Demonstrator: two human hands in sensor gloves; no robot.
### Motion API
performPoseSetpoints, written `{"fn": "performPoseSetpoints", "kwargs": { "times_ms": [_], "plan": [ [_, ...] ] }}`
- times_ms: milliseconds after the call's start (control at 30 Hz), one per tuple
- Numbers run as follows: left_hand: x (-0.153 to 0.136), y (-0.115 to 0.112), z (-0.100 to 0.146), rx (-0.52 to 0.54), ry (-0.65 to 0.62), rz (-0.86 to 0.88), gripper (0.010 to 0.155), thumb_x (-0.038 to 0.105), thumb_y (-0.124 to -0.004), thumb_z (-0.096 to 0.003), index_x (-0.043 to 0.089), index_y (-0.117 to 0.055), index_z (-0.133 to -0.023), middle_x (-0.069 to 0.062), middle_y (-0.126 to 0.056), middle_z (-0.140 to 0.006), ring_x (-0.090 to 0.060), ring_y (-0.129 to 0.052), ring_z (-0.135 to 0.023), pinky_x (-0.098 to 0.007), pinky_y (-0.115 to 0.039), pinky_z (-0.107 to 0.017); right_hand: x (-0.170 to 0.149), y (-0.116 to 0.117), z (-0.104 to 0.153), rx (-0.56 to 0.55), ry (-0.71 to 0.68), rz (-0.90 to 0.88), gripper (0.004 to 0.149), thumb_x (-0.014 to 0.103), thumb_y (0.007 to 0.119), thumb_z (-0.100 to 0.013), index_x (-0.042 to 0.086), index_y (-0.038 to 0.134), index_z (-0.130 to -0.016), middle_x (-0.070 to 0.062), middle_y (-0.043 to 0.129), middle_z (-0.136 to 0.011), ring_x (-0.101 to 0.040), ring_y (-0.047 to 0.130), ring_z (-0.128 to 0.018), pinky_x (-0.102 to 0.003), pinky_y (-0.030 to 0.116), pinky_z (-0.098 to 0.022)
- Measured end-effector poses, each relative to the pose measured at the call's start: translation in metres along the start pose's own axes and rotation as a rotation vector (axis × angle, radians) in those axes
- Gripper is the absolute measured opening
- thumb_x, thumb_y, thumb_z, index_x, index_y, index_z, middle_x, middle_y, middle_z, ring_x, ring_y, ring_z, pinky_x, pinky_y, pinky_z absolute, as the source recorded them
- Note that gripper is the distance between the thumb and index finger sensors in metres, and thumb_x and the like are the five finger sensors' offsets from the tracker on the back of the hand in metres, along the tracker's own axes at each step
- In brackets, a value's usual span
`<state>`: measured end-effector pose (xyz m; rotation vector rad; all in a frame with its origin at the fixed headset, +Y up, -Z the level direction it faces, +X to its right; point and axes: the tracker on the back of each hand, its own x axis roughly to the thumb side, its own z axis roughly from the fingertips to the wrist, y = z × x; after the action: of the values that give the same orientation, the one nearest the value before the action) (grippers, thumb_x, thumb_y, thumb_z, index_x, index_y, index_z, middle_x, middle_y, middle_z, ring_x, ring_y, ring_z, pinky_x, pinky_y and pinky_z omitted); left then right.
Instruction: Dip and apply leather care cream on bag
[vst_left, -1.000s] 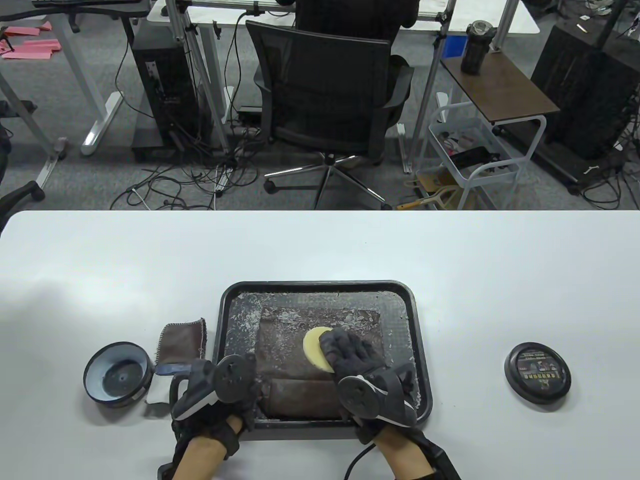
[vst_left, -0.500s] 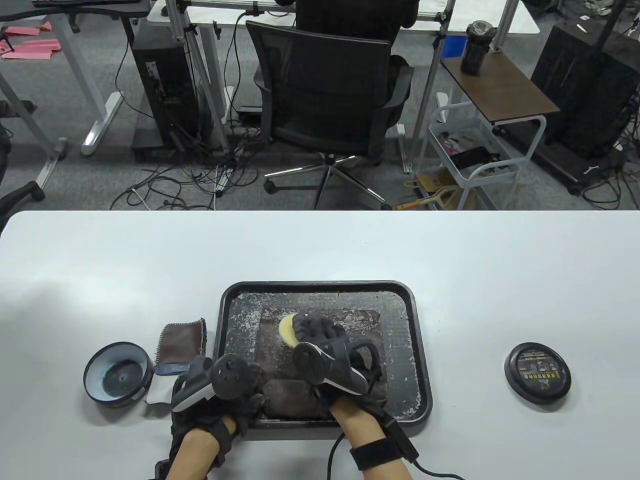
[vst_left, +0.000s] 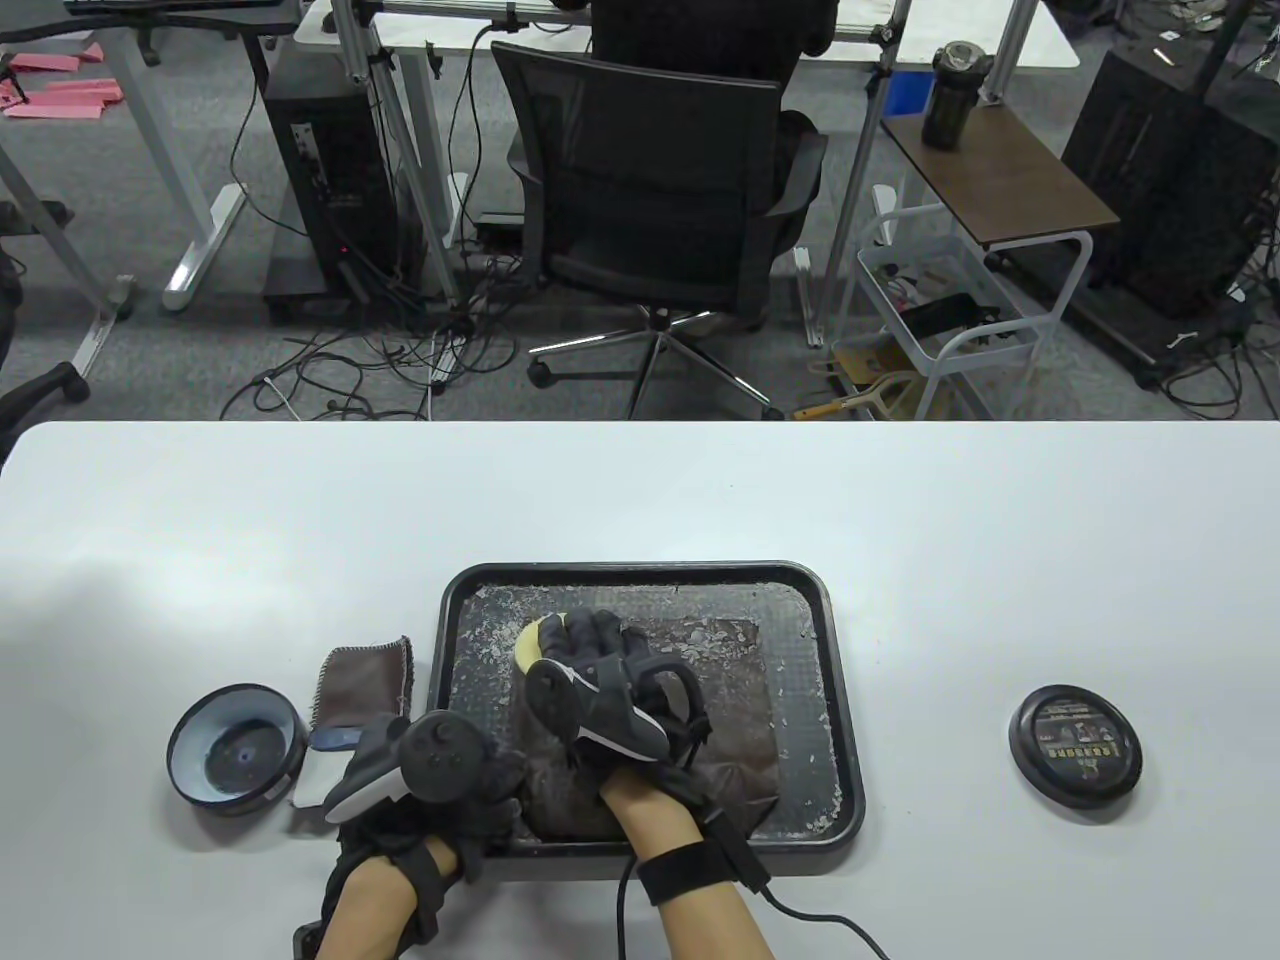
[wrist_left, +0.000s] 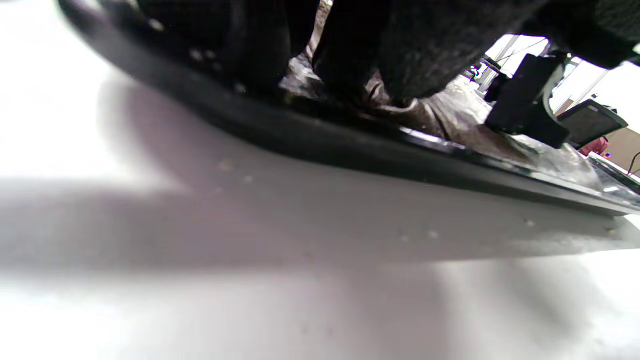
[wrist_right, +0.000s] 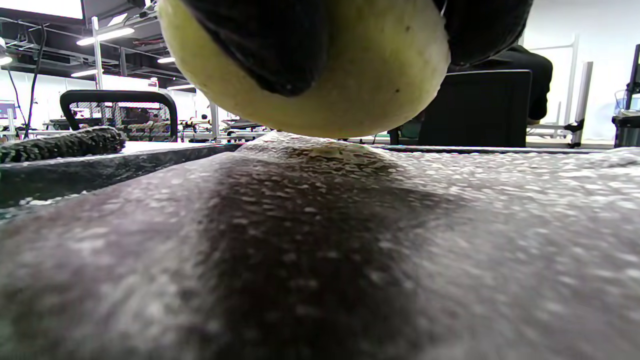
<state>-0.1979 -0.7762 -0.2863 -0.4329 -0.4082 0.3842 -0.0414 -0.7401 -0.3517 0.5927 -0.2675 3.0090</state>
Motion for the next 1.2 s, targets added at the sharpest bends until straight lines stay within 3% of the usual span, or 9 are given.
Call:
{"fn": "performPoseSetpoints", "kwargs": {
  "times_ms": [300, 467, 900, 1200],
  "plan": [
    [0.001, -0.001, 0.000, -0.037, -0.019, 0.029, 0.058, 0.035, -0.083, -0.0495, 0.011, -0.077, -0.102, -0.021, -0.051, -0.106, -0.044, -0.076, -0.070, -0.041, -0.076, -0.048, 0.015, 0.011, -0.006, 0.063, -0.116, -0.031, 0.059, 0.021, 0.086, -0.041, 0.024, 0.072, -0.098, -0.014, 0.075, -0.104, -0.041, 0.075, -0.092, -0.059, 0.067, -0.062],
    [0.003, -0.003, 0.000, -0.065, -0.014, 0.025, 0.058, 0.034, -0.083, -0.0495, 0.011, -0.074, -0.102, -0.006, -0.048, -0.111, -0.044, -0.072, -0.073, -0.042, -0.074, -0.049, 0.018, 0.013, -0.006, 0.086, -0.137, -0.020, 0.058, 0.020, 0.085, -0.042, 0.025, 0.071, -0.098, -0.014, 0.073, -0.105, -0.041, 0.072, -0.093, -0.060, 0.065, -0.063],
    [0.006, -0.004, 0.000, -0.067, 0.017, 0.007, 0.056, 0.035, -0.080, -0.0506, 0.011, -0.072, -0.101, -0.009, -0.053, -0.109, -0.043, -0.071, -0.073, -0.042, -0.074, -0.050, -0.009, 0.012, -0.002, 0.106, 0.057, 0.102, 0.056, 0.017, 0.085, -0.041, 0.025, 0.074, -0.096, -0.013, 0.075, -0.104, -0.041, 0.074, -0.093, -0.061, 0.065, -0.063],
    [0.006, -0.004, 0.000, -0.050, 0.029, -0.006, 0.054, 0.036, -0.079, -0.0513, 0.012, -0.073, -0.099, -0.009, -0.054, -0.108, -0.042, -0.072, -0.072, -0.042, -0.075, -0.048, -0.050, 0.010, 0.010, 0.179, 0.189, 0.141, 0.056, 0.016, 0.085, -0.041, 0.025, 0.075, -0.095, -0.013, 0.075, -0.104, -0.042, 0.073, -0.093, -0.061, 0.067, -0.062]
  ]
}}
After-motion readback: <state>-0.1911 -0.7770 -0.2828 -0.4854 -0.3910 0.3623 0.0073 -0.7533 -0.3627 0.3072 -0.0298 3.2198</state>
